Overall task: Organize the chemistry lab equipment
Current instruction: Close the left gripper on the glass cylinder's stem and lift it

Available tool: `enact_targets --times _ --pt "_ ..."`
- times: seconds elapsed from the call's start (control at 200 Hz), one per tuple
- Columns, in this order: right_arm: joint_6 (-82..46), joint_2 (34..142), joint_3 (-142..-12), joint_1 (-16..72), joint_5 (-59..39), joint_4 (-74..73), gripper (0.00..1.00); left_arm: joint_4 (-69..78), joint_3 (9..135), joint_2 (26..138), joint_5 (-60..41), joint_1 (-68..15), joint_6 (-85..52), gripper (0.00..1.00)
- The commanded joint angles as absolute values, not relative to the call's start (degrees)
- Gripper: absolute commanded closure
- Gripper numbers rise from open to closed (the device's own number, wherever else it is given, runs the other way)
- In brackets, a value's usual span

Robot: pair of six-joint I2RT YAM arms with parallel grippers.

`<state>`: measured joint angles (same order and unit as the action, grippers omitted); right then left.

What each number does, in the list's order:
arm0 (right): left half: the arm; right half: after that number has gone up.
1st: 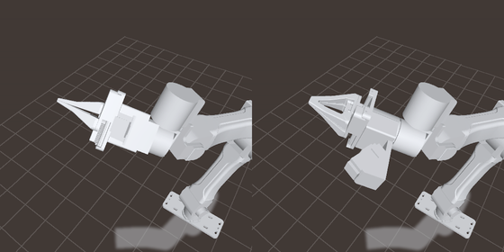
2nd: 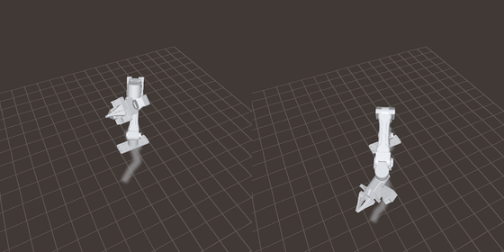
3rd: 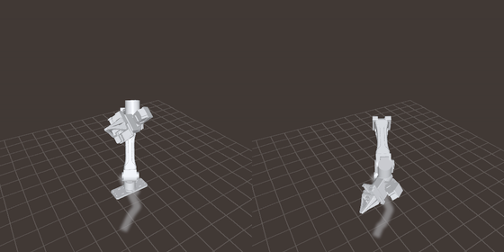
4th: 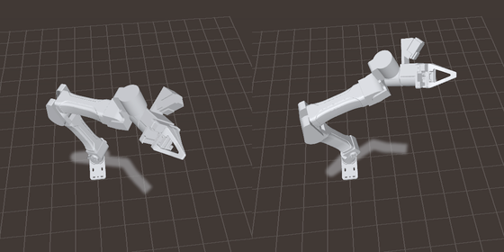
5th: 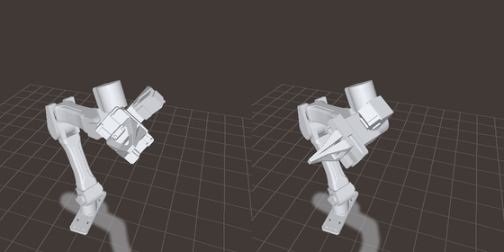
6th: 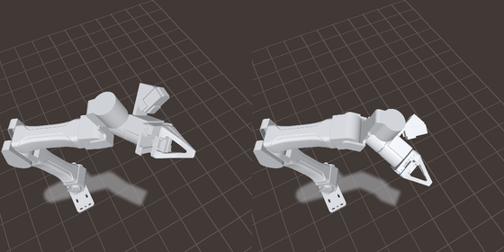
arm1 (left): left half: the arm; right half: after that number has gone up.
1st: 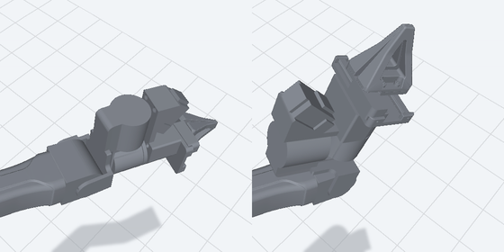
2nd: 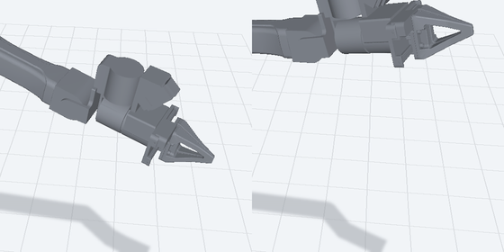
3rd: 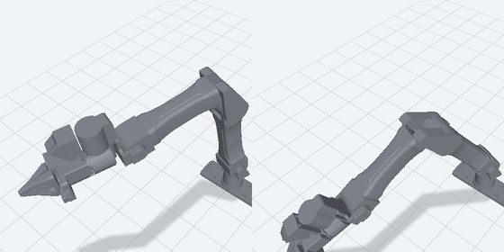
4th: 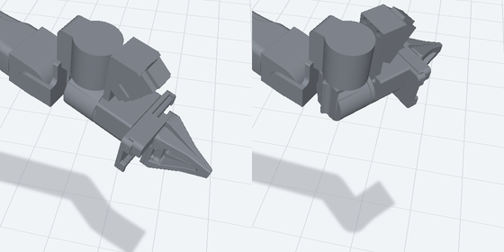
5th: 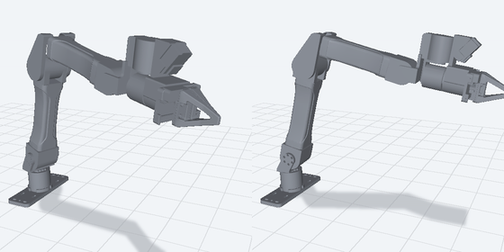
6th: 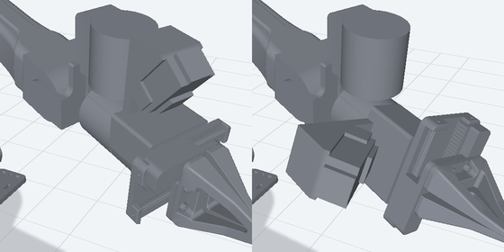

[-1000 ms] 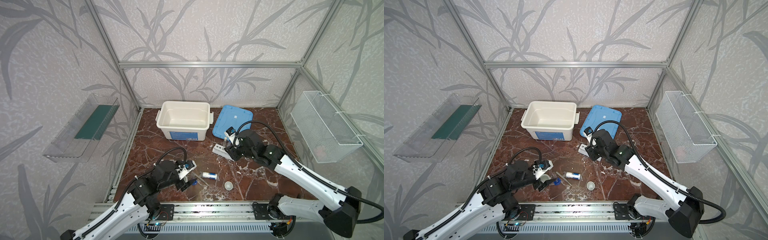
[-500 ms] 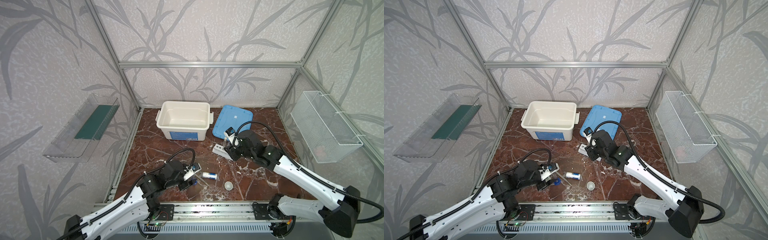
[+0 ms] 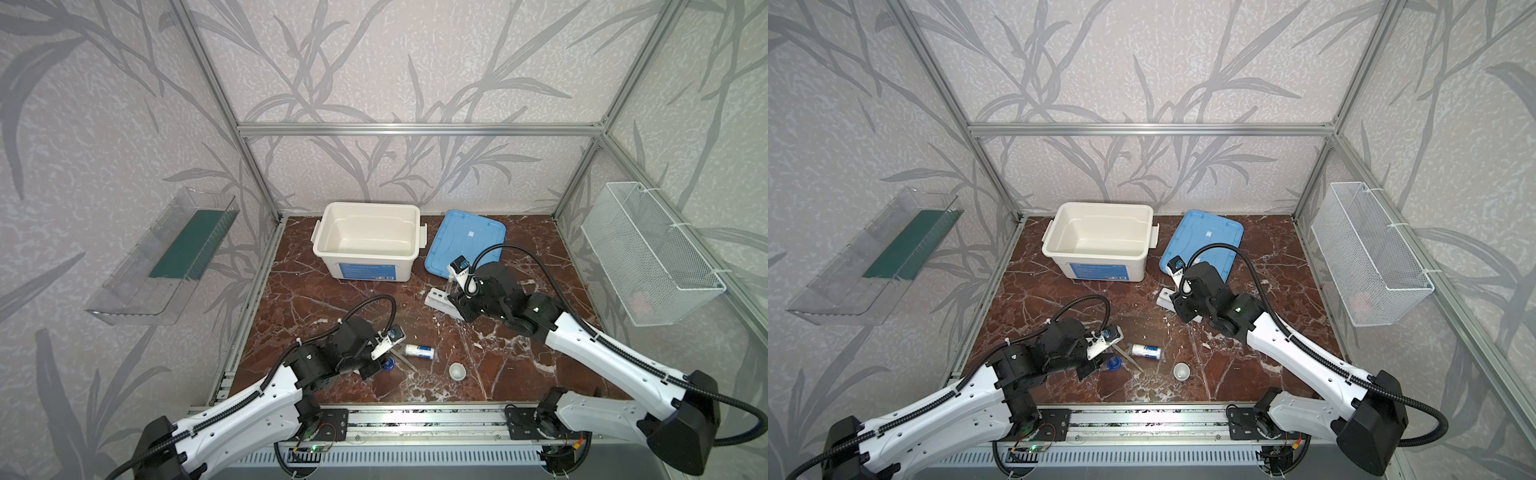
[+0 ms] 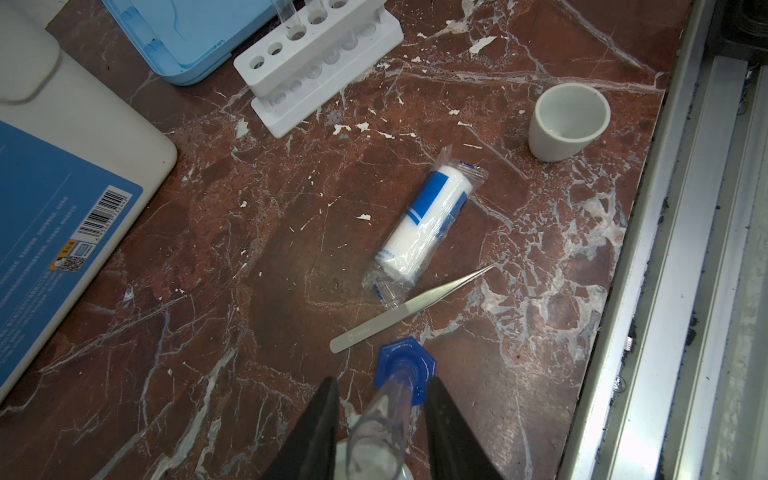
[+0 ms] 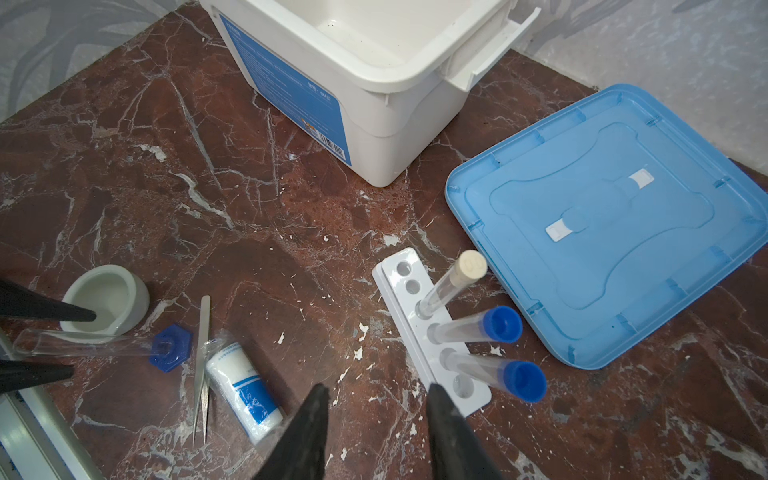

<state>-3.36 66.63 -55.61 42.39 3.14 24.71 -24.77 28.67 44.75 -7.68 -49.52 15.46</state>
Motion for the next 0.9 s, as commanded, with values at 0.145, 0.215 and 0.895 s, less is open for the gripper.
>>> enact_targets --times 0.145,0.215,0.895 --pt "-3.50 66.46 -54.76 42.63 4.39 23.46 0.62 -23.93 30.02 44.63 -7.65 -49.66 16.00 0.72" --pt "-3.59 66.25 -54.67 42.63 4.61 23.47 0.62 -23.82 29.94 44.47 -7.65 -49.66 16.08 0.76" --pt "-3.43 65.74 -56.24 42.63 4.75 24.26 0.64 -24.63 35.23 44.66 -1.71 -49.49 11.75 0.93"
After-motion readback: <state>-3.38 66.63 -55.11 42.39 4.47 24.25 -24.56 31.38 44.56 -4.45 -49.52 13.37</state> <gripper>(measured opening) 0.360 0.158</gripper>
